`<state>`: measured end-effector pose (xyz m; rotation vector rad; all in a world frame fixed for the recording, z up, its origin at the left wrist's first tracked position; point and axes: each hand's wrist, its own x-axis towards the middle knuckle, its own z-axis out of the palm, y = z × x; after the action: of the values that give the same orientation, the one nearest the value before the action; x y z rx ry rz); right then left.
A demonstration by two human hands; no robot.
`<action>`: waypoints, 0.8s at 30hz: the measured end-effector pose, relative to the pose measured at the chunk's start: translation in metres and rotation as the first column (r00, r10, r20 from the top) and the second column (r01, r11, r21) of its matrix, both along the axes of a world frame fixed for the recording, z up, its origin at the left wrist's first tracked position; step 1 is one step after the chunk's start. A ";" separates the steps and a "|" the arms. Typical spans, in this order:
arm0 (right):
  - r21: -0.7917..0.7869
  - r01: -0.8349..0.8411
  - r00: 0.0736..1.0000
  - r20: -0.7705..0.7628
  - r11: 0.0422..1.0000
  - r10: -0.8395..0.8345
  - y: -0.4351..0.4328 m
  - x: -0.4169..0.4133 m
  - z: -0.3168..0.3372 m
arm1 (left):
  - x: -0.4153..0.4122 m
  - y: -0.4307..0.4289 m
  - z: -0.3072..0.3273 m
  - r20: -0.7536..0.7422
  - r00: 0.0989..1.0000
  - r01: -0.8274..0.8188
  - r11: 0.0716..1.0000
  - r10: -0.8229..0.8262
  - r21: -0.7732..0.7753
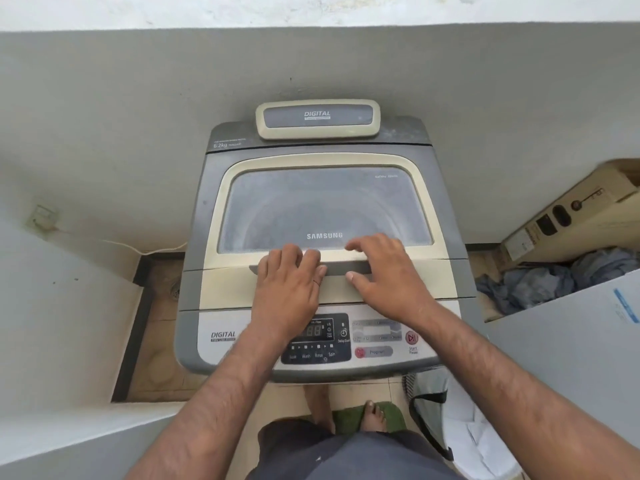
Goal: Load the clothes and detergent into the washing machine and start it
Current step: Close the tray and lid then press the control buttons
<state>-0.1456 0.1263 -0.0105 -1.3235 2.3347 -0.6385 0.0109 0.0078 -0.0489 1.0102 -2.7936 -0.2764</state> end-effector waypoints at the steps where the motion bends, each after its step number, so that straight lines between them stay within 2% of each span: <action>1: -0.001 -0.002 1.000 -0.006 1.000 0.002 0.007 -0.002 0.000 | 0.003 0.005 0.001 0.014 1.000 -0.001 1.000 0.001 -0.014; 6: 0.002 0.011 1.000 -0.023 1.000 -0.011 0.057 -0.010 -0.002 | 0.022 0.022 0.007 0.109 0.994 0.008 0.999 -0.012 0.042; 15: 0.078 0.023 0.999 -0.040 0.997 -0.020 0.153 -0.001 -0.020 | 0.019 0.032 0.020 0.167 0.985 -0.052 0.990 0.030 0.128; 24: 0.128 0.088 0.989 -0.127 0.988 -0.071 0.188 0.022 -0.032 | 0.019 0.035 0.025 0.187 0.982 -0.062 0.983 0.028 0.175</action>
<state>-0.1235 0.3146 -0.0423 -1.2464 2.4909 -0.4266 0.0302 0.0427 -0.0239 1.1947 -2.9477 -0.4601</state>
